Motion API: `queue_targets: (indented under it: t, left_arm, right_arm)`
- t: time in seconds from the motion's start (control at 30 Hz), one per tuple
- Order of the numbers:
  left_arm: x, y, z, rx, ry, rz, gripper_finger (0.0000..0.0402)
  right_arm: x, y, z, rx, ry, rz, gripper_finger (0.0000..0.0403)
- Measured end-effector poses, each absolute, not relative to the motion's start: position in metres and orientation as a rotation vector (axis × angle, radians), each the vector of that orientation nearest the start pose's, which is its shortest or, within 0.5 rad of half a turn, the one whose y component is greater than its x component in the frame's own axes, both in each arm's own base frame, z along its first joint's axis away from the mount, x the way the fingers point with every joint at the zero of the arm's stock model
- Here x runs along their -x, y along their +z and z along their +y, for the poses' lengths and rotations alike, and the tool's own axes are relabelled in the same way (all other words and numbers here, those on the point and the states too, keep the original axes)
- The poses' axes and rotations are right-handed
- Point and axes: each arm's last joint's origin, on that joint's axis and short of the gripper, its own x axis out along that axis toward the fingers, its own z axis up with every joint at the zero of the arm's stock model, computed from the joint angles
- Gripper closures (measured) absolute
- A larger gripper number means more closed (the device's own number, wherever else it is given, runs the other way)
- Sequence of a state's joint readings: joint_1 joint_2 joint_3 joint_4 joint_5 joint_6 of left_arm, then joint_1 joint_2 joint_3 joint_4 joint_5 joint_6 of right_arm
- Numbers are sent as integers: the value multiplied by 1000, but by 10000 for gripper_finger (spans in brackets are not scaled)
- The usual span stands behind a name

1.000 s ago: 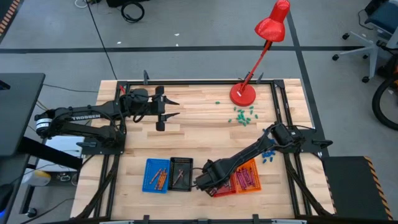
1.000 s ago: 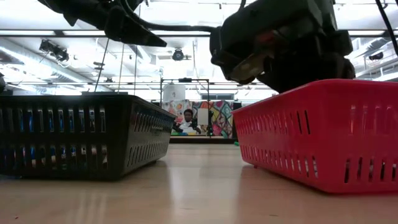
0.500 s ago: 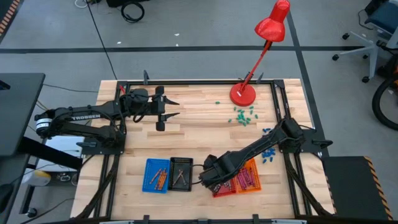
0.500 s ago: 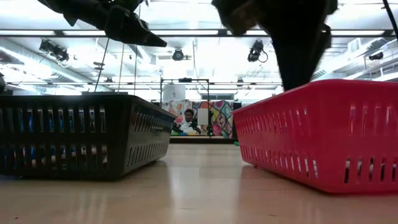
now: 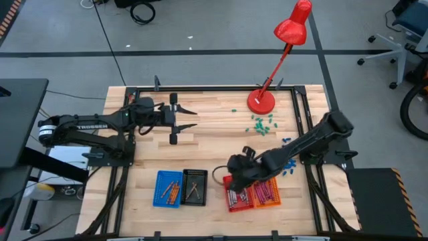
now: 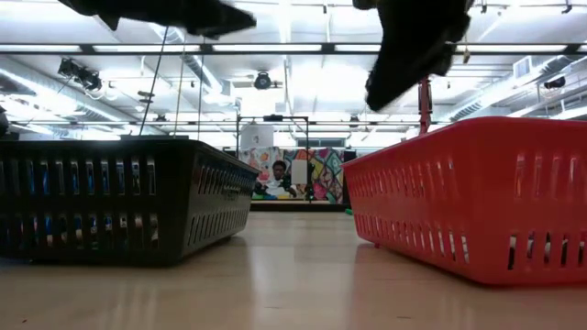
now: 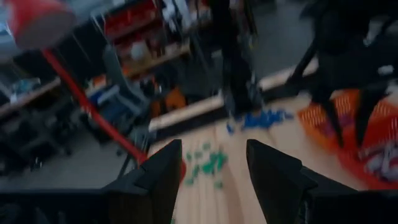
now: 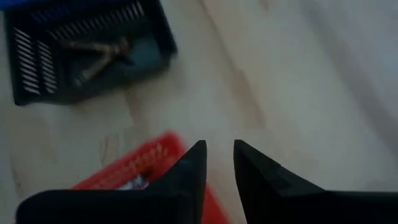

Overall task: Sort crayons
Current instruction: Return to Home Position

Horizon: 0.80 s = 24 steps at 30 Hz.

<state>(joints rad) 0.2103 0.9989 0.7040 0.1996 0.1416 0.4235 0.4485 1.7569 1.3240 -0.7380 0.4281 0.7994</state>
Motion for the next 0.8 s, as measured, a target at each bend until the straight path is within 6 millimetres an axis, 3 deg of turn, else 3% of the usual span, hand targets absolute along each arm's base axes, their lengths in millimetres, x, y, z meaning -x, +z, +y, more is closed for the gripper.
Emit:
queue_targets:
  t: [0.23,0.4,0.6,0.8]
  left_arm:
    - [-222,319,35,-361,46,-65,209]
    - [-220,322,37,-258,68,-89,209]
    - [-197,318,41,-257,98,-137,209]
    - [-167,302,49,-188,179,-146,209]
  right_arm:
    - [-297,228,100,-39,-287,752,325]
    - [-275,225,61,51,-257,621,330]
    - [-235,221,17,71,-307,423,337]
    - [-201,225,-11,94,-408,228,346]
